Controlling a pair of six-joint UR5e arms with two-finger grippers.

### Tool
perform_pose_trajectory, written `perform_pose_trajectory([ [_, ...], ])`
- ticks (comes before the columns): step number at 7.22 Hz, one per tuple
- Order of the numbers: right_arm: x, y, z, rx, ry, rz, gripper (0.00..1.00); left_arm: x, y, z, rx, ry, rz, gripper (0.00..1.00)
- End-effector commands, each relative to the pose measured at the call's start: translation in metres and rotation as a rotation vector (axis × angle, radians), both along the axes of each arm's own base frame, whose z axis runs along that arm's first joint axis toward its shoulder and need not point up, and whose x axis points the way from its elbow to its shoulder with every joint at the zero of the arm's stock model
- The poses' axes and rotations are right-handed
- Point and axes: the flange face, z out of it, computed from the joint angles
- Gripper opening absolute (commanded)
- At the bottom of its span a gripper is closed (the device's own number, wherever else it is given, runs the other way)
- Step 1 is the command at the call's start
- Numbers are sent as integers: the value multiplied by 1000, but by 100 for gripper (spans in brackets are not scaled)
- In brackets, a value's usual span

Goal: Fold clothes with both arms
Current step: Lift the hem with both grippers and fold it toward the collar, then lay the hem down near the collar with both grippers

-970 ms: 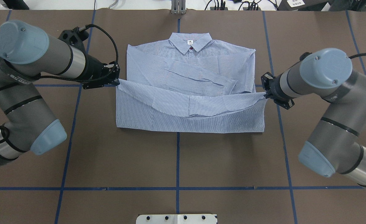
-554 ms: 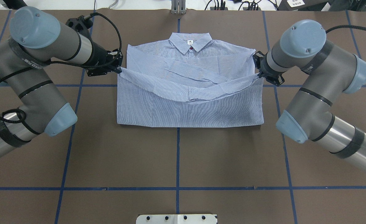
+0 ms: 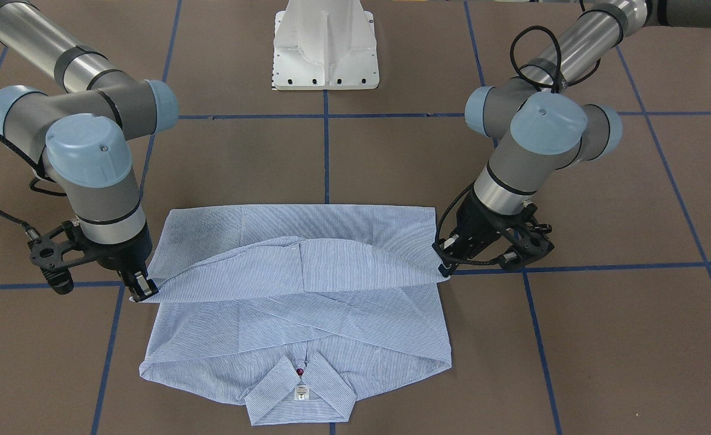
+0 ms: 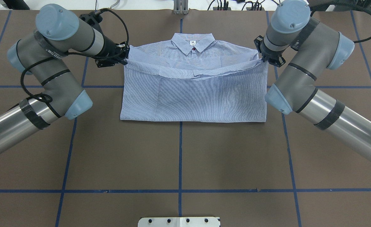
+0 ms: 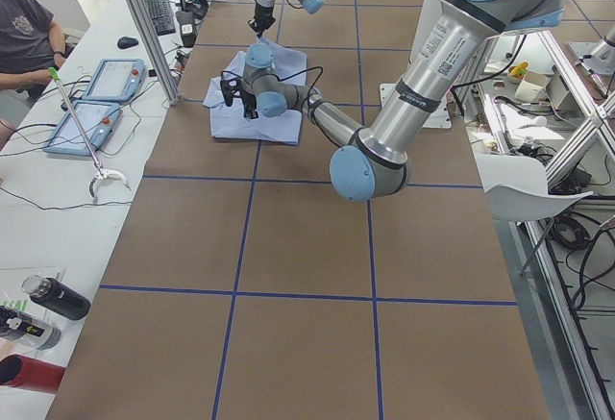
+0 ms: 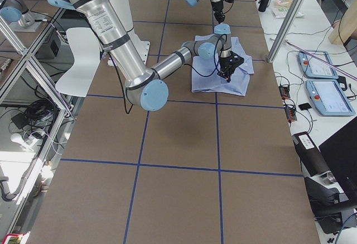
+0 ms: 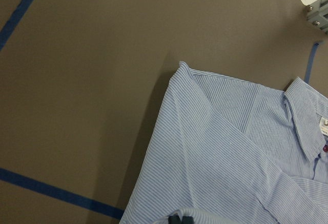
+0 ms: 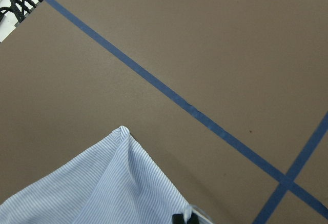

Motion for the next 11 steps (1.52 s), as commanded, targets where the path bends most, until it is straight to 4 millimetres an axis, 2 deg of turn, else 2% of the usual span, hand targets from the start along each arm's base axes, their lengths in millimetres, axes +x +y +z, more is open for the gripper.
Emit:
perform_pose_trajectory([
  [1,-29,-42,0,-4,41,-24,0,20,-27,18,23,9,-19,0],
  [3,-25,-56,16,10,60,-46,0,36,-47,15,16,-17,-41,0],
  [5,-34,-71,33,18,73,-46,0,39,-52,17,19,-20,-40,0],
  [8,-38,-82,50,34,102,-66,0,47,-67,35,44,-62,-72,0],
  [9,-40,-86,50,30,104,-67,3,48,-72,39,48,-82,-87,8],
  [10,-48,-97,40,21,105,-67,90,50,-77,47,70,-118,-82,27],
  [11,-50,-100,32,22,98,-68,100,50,-78,47,81,-125,-83,38],
])
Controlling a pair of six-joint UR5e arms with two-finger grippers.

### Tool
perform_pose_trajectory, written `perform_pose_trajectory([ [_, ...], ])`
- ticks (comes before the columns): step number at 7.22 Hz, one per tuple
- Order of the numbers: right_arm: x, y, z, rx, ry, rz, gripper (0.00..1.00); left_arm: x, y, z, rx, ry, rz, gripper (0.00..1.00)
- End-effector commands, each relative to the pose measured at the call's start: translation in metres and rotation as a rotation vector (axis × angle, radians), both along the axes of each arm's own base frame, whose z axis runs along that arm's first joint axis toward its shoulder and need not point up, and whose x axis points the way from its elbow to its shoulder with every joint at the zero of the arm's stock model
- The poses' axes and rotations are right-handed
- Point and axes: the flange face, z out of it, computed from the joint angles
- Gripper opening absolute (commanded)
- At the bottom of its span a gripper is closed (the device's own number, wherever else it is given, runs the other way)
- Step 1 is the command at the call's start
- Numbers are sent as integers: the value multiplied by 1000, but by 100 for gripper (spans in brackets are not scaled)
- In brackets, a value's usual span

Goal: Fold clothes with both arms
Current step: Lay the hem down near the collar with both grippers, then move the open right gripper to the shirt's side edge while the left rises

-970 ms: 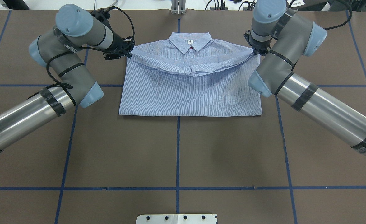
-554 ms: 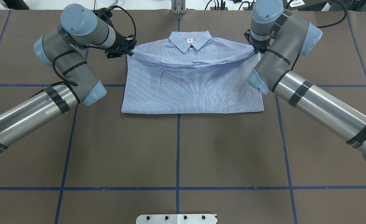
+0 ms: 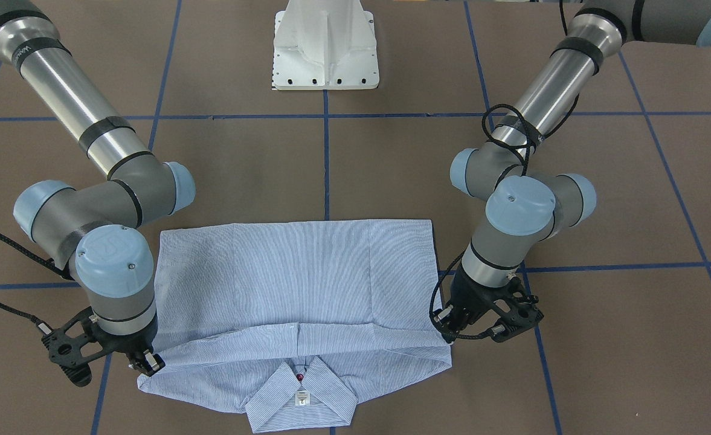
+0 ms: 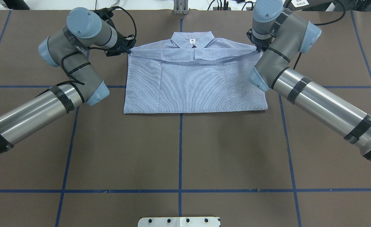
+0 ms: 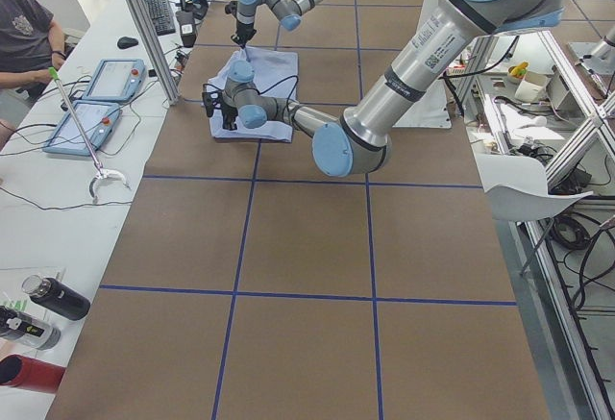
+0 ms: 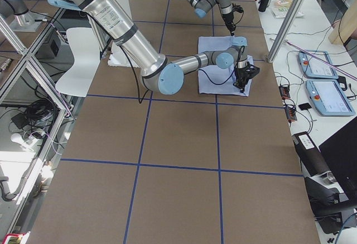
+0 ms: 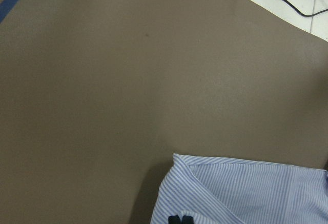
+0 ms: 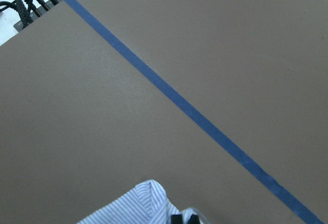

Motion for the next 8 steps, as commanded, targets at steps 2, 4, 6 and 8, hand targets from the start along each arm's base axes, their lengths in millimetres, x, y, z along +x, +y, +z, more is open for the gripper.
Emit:
perform_pose_trajectory([
  [2,25,-22,-13,-9,-37,-26,100,-19,-15,6,32,-36,-13,43],
  [4,34,-11,-29,21,-80,-21,100,-29,-12,-11,56,-11,-13,43],
  [6,44,57,-18,44,-154,-28,100,-42,8,-8,61,25,21,43],
  [8,26,143,-12,22,-222,-29,100,-46,15,-9,57,44,44,43],
])
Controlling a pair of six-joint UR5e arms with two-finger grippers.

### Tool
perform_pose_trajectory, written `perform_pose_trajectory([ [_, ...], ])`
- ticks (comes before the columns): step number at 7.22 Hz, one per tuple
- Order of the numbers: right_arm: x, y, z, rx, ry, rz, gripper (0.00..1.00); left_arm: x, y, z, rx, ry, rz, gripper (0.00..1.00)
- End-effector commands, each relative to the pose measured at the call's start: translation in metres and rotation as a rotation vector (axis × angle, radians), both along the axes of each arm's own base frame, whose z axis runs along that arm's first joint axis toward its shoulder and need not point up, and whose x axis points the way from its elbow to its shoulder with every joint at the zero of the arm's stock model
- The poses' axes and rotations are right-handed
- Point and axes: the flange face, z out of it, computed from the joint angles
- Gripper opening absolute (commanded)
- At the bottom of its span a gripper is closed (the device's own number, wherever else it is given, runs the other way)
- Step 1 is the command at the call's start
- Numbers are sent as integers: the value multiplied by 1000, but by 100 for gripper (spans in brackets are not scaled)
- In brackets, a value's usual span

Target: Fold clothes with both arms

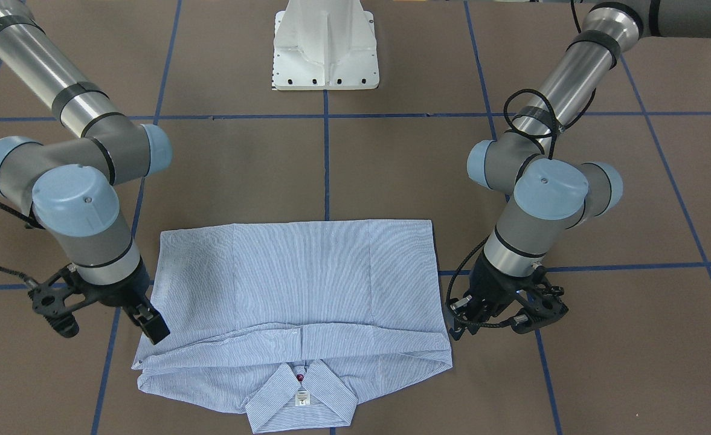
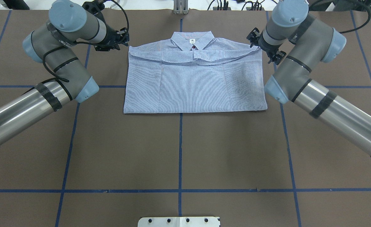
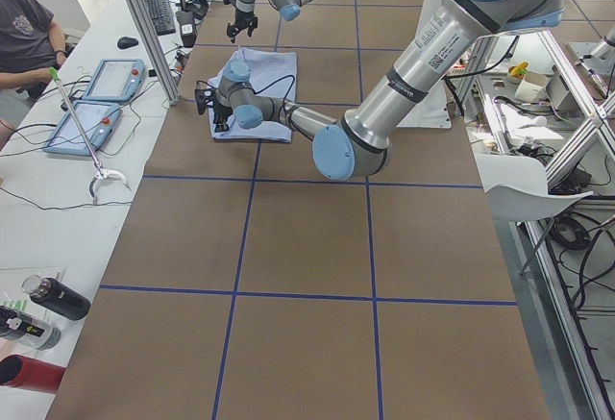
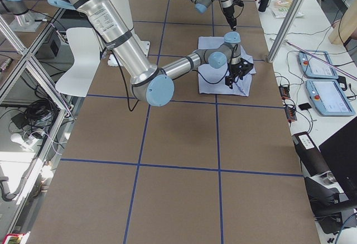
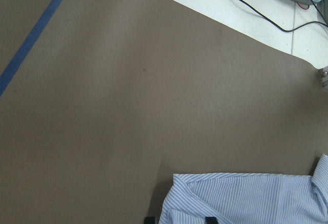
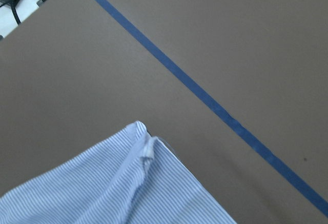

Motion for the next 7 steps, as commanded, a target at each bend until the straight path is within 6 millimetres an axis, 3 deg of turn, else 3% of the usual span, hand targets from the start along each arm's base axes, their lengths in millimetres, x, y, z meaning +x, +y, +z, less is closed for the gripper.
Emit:
perform_pose_trajectory([
  [1,-2,95,16,-15,-48,-19,100,-4,5,5,-4,5,12,43],
  [2,2,119,25,-18,-45,-25,100,-4,5,7,-4,2,11,43],
  [3,-4,130,35,-82,-58,21,100,-5,6,9,-4,1,11,43],
  [7,-24,129,59,-104,-121,69,84,-6,6,7,1,2,6,43],
])
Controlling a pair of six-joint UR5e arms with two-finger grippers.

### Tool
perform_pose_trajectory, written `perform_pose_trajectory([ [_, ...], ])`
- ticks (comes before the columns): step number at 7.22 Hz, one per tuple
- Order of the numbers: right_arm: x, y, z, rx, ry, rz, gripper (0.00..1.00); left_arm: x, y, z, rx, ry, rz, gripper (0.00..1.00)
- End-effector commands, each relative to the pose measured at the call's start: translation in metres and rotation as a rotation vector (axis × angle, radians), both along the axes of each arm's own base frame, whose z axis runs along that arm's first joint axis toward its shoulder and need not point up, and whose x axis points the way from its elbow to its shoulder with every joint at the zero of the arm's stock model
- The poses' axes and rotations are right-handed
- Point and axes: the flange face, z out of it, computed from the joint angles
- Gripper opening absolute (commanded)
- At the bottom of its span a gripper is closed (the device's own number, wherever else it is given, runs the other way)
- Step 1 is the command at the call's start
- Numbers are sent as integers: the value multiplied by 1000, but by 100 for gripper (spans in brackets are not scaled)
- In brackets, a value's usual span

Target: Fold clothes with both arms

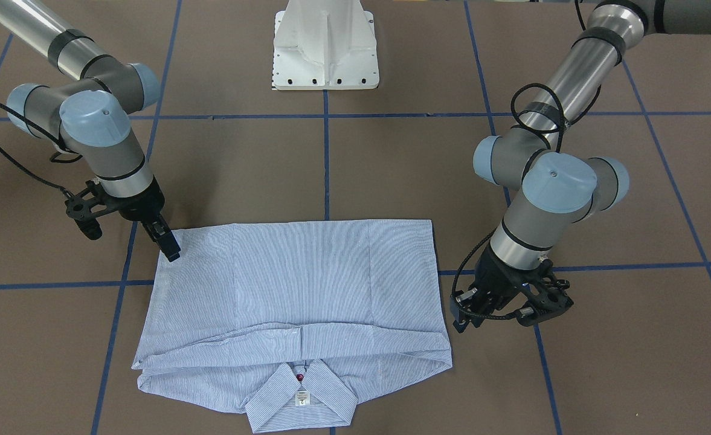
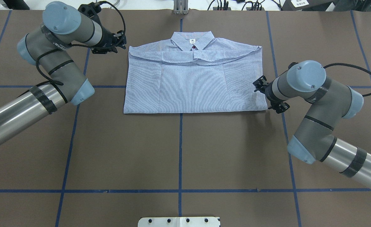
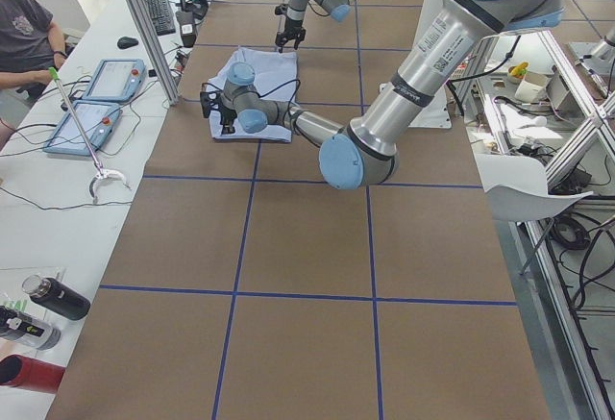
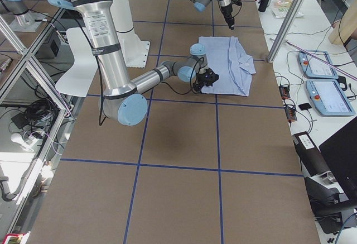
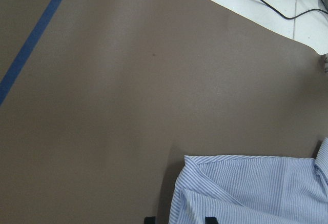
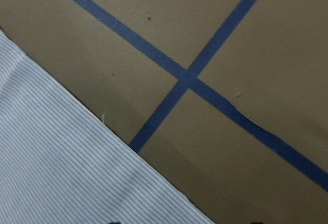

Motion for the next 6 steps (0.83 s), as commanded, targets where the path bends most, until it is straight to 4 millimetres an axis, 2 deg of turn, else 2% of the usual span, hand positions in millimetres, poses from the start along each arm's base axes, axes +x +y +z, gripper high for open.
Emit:
perform_pose_trajectory([
  [1,-4,2,6,-10,-6,6,76,0,0,1,-1,-1,-1,43],
  [3,-3,2,3,-10,-9,3,0,0,0,0,0,0,-1,43],
  [5,4,9,6,-14,-11,-1,0,-1,1,-2,3,3,-1,43],
  [6,8,13,0,-8,-20,-5,0,-1,1,-4,3,6,-3,43],
])
